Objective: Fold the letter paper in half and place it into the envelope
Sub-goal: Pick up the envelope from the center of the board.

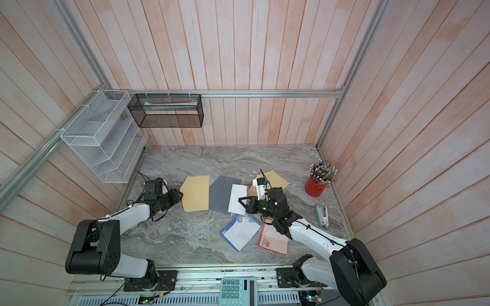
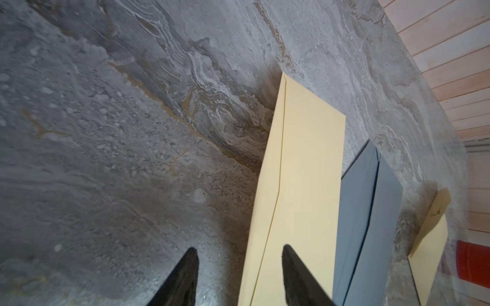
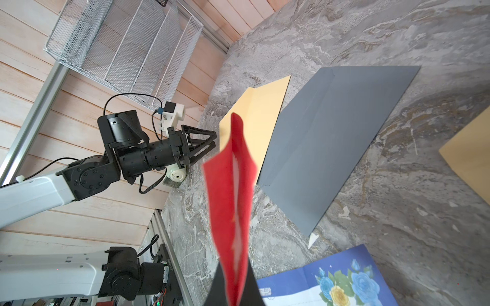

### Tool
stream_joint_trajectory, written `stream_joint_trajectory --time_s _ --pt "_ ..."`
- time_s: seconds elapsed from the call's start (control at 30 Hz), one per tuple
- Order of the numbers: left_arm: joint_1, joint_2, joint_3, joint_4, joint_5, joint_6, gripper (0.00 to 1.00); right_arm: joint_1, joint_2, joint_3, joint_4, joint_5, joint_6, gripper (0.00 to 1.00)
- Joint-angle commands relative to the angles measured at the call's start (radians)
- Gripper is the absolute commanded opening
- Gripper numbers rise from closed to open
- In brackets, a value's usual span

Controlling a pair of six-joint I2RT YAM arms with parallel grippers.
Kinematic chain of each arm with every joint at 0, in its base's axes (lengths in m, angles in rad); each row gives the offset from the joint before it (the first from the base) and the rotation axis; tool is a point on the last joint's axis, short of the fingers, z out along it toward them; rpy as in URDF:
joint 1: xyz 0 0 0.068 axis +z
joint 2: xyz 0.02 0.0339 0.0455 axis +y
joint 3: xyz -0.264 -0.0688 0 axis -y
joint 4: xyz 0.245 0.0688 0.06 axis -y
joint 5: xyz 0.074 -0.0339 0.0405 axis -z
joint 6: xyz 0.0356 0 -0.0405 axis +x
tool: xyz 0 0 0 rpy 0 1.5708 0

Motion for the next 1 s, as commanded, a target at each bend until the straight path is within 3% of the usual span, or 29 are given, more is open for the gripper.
stream_joint_trajectory --time_s 0.0,0.6,0.83,0.97 --pt "0.002 0.032 0.035 0.054 0.042 0.015 0.51 -0.005 0.002 -0.002 0.002 0.009 -0.014 0.00" --pt "0.002 0.196 0.088 0.092 0.116 0.032 0.31 -0.007 0.017 -0.001 0.021 0.017 -0.009 0.00" --pt "0.001 0.188 0.129 0.032 0.153 0.073 0.00 -0.010 0.013 -0.002 0.011 0.024 -0.008 0.00" --pt "0.002 0.112 0.184 -0.057 0.202 0.095 0.00 -0.012 0.001 0.023 -0.053 0.038 -0.052 0.00"
